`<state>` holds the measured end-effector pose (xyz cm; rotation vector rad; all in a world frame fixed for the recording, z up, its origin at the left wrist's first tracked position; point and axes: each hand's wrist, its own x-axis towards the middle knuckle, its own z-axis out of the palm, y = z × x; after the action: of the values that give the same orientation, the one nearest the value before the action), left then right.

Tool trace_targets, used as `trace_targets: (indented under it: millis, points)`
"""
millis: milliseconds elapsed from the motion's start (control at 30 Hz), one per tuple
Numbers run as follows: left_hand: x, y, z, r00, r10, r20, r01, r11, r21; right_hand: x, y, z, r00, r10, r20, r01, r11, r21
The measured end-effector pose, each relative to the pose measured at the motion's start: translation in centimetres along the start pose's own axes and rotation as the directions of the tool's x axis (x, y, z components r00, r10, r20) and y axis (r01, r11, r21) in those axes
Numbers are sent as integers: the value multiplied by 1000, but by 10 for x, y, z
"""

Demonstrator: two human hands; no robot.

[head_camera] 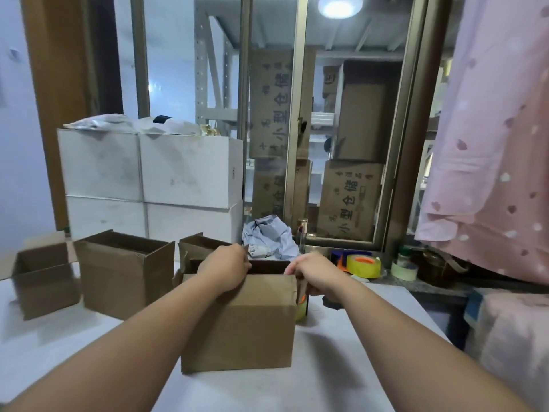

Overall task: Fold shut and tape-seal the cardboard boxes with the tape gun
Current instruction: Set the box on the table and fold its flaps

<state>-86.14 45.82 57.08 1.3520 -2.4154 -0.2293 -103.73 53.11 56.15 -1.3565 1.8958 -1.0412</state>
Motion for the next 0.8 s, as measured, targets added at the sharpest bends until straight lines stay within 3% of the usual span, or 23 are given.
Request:
trace_targets:
  millis: [233,333,367,500,567,733,800]
  points:
    - [-9,0,-15,987,51,155,-19,979,-205,0,-12,-3,997,60,43,-50,979,-199]
    - [-9,-3,-23,891,132,435,12,949,-314,-3,-19,-5,984,140,112,-106,959,-264]
    - [-9,-3,-23,861,153,486,-12,960,-281,-4,-21,-5,977,163,136,-118,950,-290]
    - [-20,-9,-10,911,183,369,-191,982,-16,-6,-32,-4,965,199,171,-122,918,-376]
    - [-23,-16,3,915,183,360,-188,982,-22,-5,-33,1,964,196,178,-116,917,-382]
    - [-25,-23,20,922,169,348,-162,985,-51,-6,-22,16,964,72,254,-27,984,-178]
    - [-25,-23,21,926,176,334,-163,984,-65,1,-13,24,988,-49,143,77,977,-197]
